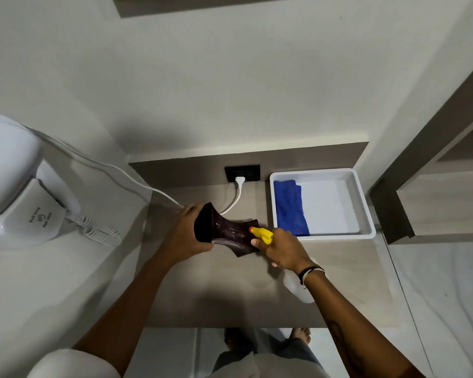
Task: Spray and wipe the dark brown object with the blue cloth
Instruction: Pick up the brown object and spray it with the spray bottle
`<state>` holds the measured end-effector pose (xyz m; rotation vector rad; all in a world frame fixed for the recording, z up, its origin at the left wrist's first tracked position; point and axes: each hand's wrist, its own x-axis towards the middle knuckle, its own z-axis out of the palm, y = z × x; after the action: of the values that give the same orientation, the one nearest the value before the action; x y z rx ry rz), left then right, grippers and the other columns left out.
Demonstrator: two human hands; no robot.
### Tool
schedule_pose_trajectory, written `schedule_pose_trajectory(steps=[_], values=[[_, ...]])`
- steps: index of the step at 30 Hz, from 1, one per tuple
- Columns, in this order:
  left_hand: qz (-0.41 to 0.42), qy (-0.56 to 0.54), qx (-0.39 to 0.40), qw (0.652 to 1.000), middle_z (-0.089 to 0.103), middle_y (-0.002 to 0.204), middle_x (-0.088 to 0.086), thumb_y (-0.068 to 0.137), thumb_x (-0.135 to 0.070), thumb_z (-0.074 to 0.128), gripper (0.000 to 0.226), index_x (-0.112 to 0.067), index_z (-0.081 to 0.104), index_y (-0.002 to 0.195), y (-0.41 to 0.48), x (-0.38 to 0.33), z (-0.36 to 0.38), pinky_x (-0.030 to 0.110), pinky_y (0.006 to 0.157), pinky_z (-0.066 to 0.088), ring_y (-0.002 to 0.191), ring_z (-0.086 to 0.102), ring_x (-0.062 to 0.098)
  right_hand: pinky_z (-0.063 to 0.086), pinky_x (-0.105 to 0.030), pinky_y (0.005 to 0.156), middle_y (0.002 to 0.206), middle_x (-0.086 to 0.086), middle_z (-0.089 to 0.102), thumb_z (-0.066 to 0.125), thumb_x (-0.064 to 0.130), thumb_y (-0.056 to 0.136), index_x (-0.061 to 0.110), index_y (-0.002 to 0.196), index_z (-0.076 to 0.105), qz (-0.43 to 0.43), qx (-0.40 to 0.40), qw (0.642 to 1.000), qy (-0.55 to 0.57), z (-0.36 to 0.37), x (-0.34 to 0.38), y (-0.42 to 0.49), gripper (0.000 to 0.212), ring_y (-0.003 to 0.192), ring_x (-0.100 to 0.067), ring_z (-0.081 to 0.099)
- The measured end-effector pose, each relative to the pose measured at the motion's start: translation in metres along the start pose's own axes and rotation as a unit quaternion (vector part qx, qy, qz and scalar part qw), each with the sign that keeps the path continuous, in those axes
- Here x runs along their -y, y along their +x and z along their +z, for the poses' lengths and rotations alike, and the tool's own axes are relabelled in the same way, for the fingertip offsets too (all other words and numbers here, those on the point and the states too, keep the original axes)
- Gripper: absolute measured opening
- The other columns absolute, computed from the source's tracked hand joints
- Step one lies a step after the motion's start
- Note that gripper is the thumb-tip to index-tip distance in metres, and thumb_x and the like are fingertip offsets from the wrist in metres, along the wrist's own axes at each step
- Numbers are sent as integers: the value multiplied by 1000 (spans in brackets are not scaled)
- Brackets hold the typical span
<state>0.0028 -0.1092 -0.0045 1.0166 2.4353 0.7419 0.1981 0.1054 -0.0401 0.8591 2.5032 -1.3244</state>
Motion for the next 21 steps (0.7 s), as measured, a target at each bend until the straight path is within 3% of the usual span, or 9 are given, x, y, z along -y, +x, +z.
schedule_pose_trajectory(steps=[3,6,10,13,16,19,21], values=[[-15,-18,-13,1000,51,141,-5,52,-46,85,110,-25,46,152,-1,2,1,45,106,52,130,52,22,63,-38,72,95,-13,82,63,51,103,21,142,66,-13,-7,998,61,-3,-3,-3,50,60,-20,69],[-83,-88,-32,992,61,138,-5,52,-52,90,108,-24,52,150,-3,9,1,43,105,55,125,60,19,56,-28,57,85,-5,82,66,47,103,27,148,62,-23,-9,991,132,-3,-4,-7,50,43,-13,62],[-184,-170,-48,967,77,112,-6,52,-62,92,75,-33,69,117,-4,13,-1,46,92,64,104,75,18,55,-29,59,52,16,67,67,47,102,26,145,64,-37,12,990,138,0,-1,-12,48,38,-7,58],[-246,-209,-47,945,79,106,-2,49,-73,88,80,-28,73,113,-3,11,-2,49,92,64,98,76,21,52,-23,63,51,30,65,65,45,104,19,141,66,-57,38,991,114,4,3,-16,46,42,2,61],[-300,-240,-27,923,79,107,5,44,-76,86,84,-25,74,110,-2,11,-1,52,98,61,99,76,27,51,-24,65,46,23,63,65,43,104,17,139,68,-59,49,991,107,7,7,-19,44,43,5,60],[-293,-251,-15,922,73,127,2,49,-76,86,100,-23,67,132,-4,12,1,50,108,55,115,70,26,51,-25,69,58,17,63,66,40,104,16,141,67,-69,47,990,110,11,10,-20,44,48,11,61],[-237,-224,-3,945,63,143,-1,57,-73,87,103,-36,53,148,-10,10,1,50,114,49,128,62,25,49,-21,65,68,17,64,66,40,105,17,142,67,-75,46,990,107,12,11,-21,44,49,12,62]])
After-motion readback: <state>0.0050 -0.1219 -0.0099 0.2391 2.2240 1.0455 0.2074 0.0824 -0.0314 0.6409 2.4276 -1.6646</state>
